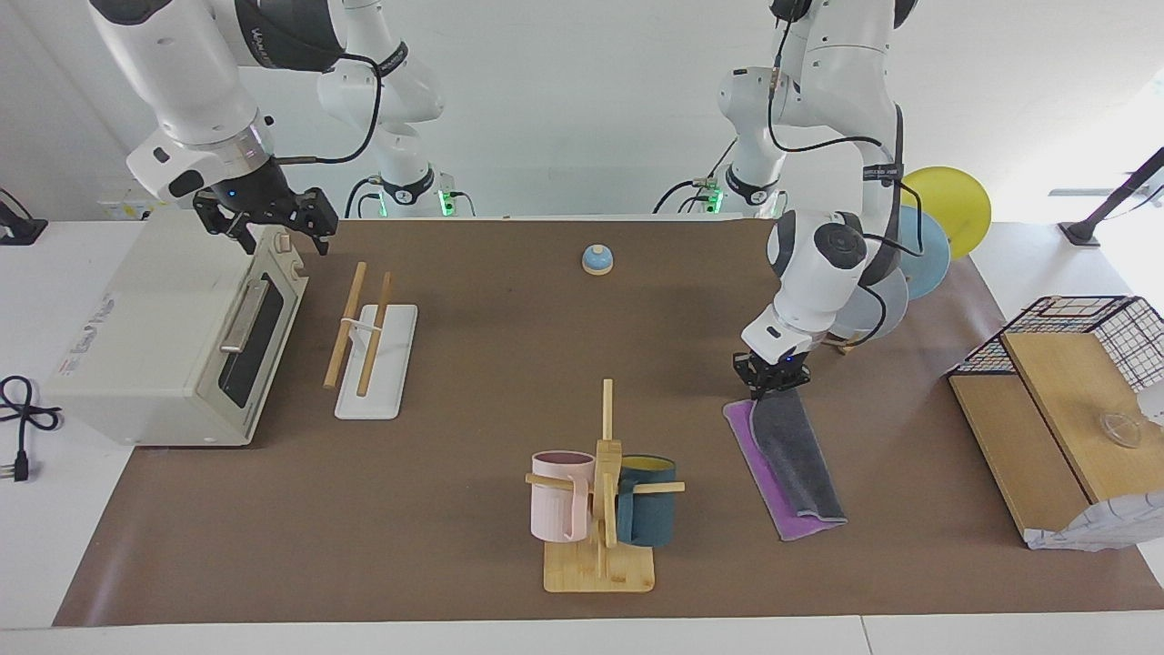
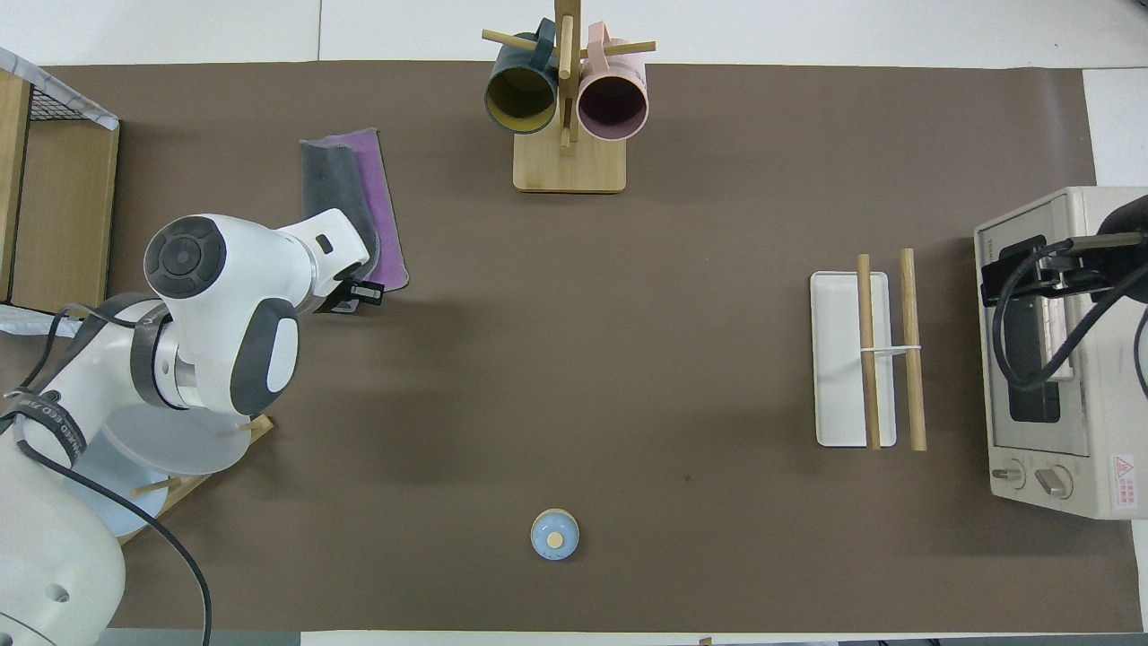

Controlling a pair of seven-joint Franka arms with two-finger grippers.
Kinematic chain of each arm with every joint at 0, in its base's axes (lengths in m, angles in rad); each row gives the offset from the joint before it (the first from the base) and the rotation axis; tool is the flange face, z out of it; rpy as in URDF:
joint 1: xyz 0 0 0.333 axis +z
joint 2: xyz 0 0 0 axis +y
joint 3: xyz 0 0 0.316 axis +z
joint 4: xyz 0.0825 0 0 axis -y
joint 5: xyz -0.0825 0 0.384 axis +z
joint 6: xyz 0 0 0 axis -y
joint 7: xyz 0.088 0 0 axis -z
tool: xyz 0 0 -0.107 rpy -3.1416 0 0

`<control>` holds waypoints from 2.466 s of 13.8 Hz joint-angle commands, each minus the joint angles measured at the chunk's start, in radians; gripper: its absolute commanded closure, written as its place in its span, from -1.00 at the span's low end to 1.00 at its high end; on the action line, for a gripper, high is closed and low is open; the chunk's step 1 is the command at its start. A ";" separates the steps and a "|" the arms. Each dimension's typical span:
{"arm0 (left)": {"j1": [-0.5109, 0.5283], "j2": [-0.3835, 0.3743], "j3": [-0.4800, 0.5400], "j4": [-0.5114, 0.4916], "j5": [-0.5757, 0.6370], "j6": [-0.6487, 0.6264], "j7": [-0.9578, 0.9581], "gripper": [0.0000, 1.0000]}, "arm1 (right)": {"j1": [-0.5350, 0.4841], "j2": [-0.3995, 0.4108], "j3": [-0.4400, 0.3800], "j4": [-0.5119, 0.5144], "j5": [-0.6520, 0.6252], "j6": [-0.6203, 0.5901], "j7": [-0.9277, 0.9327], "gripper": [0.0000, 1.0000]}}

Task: Fold towel and hang on rack

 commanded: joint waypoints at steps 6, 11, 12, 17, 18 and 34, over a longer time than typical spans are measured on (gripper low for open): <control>0.115 0.035 0.008 0.212 -0.072 -0.244 -0.028 -1.00 | -0.016 -0.010 0.007 -0.004 0.012 -0.014 -0.023 -1.00; 0.187 0.120 0.008 0.218 -0.241 -0.167 0.122 -1.00 | -0.016 -0.010 0.007 -0.004 0.012 -0.014 -0.023 -1.00; 0.187 0.127 0.008 0.218 -0.250 -0.164 0.123 -1.00 | -0.016 -0.010 0.006 -0.004 0.012 -0.014 -0.023 -1.00; 0.178 0.148 0.005 0.212 -0.274 -0.121 0.123 -0.87 | -0.016 -0.010 0.007 -0.004 0.012 -0.014 -0.023 -1.00; 0.174 0.150 0.005 0.212 -0.281 -0.116 0.123 -0.84 | -0.016 -0.010 0.007 -0.004 0.012 -0.014 -0.023 -1.00; 0.164 0.162 0.005 0.196 -0.284 -0.083 0.119 1.00 | -0.014 -0.010 0.007 -0.004 0.011 -0.014 -0.023 -1.00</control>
